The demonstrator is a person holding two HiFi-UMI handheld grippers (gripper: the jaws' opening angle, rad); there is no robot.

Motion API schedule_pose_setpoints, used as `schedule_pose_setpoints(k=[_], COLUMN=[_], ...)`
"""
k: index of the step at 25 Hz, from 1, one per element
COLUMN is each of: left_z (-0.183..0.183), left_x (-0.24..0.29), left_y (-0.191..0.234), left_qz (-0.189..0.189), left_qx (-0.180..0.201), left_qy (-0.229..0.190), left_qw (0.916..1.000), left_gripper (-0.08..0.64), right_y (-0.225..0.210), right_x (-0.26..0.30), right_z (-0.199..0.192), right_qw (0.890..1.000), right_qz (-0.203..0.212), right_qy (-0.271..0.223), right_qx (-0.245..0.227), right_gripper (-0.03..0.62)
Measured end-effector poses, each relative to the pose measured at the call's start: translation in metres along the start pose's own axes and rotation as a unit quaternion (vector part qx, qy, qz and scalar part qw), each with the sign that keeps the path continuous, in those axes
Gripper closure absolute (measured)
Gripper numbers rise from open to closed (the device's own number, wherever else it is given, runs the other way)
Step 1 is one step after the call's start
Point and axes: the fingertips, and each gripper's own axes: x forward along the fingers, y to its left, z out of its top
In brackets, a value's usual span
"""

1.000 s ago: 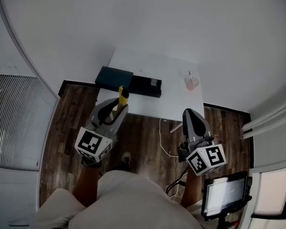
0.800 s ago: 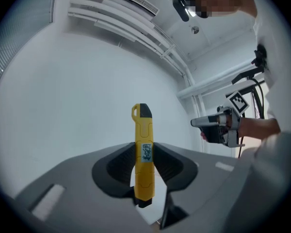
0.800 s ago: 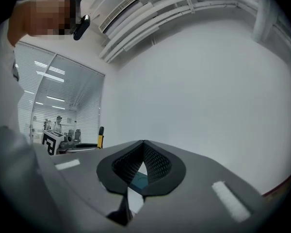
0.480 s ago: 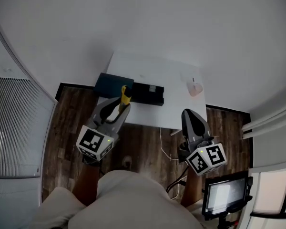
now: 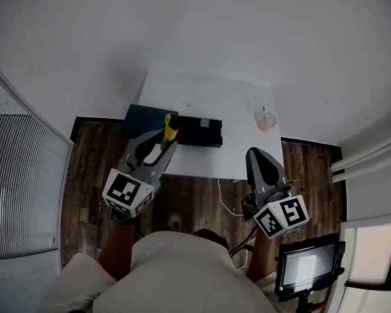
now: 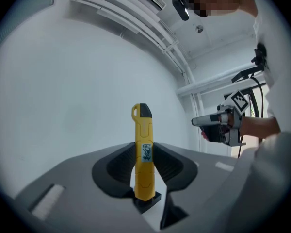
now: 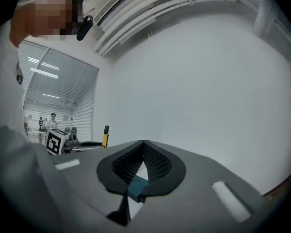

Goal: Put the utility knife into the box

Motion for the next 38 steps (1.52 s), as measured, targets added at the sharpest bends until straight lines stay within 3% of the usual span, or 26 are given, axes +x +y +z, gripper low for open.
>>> schedule_pose_setpoints(k=[13, 18, 34, 38], left_z=[-0.014, -0.006, -0.011, -0.015], left_x=[0.061, 0.054, 0.035, 0.037], left_y=[-0.003, -0.009, 0.007, -0.002], left_qz=[0.002, -0.001, 0.047, 0.042], left_qx=[0.012, 0.055, 0.120, 0.137], left_qy=[0.044, 0.057, 0.104, 0.111], left_qw=[0.9990, 0.9968, 0.9861, 0.9833], left_gripper=[0.449, 0.449, 0.449, 0.449], right_y=[-0.059, -0.054, -0.031, -0.032], right_x=[0.026, 0.029, 0.031, 0.029], right_z=[-0.022, -0.026, -0.044, -0.050], right_qw=[0.999, 0.999, 0.993, 0.993], right_qz=[0.021, 0.032, 0.091, 0.091], right_qy=[0.041, 0.042, 0.071, 0.077], right_qx=[0.022, 0.008, 0.025, 0.026], right_gripper=[0.591, 0.591, 0.591, 0.591])
